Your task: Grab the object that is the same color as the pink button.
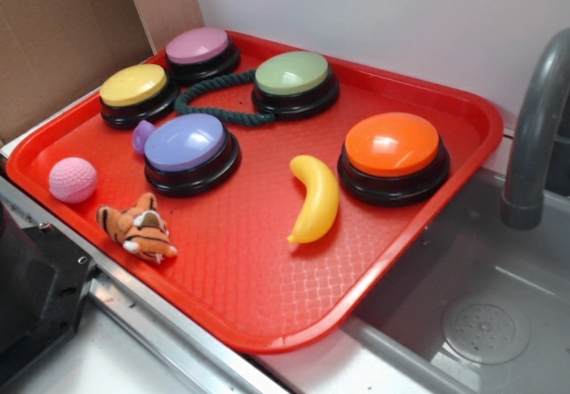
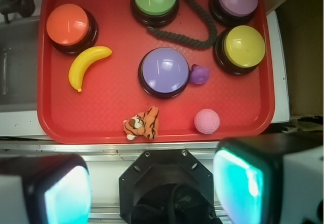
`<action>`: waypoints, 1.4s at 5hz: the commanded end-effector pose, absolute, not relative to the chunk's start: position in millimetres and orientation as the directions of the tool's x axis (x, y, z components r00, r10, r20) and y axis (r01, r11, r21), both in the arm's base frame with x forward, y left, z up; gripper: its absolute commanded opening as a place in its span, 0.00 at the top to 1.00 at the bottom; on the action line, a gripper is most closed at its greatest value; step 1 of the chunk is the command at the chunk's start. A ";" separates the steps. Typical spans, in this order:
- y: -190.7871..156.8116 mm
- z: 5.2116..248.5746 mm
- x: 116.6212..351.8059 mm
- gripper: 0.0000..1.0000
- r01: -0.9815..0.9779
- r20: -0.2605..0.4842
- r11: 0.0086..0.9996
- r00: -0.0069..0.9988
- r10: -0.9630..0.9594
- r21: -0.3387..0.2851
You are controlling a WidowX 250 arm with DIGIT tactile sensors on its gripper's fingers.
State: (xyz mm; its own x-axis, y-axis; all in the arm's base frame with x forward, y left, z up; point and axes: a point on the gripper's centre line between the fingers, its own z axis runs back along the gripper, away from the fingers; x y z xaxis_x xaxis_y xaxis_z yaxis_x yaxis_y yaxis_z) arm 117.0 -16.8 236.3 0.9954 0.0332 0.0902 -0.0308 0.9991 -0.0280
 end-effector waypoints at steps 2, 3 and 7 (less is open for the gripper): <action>12.2 203.2 119.1 0.00 -0.057 0.108 0.997 0.992 0.062 -0.051; 33.9 174.5 121.5 0.00 -0.086 0.112 0.995 0.989 0.091 -0.053; 82.5 47.9 129.5 0.00 -0.141 0.002 0.987 0.990 0.141 0.073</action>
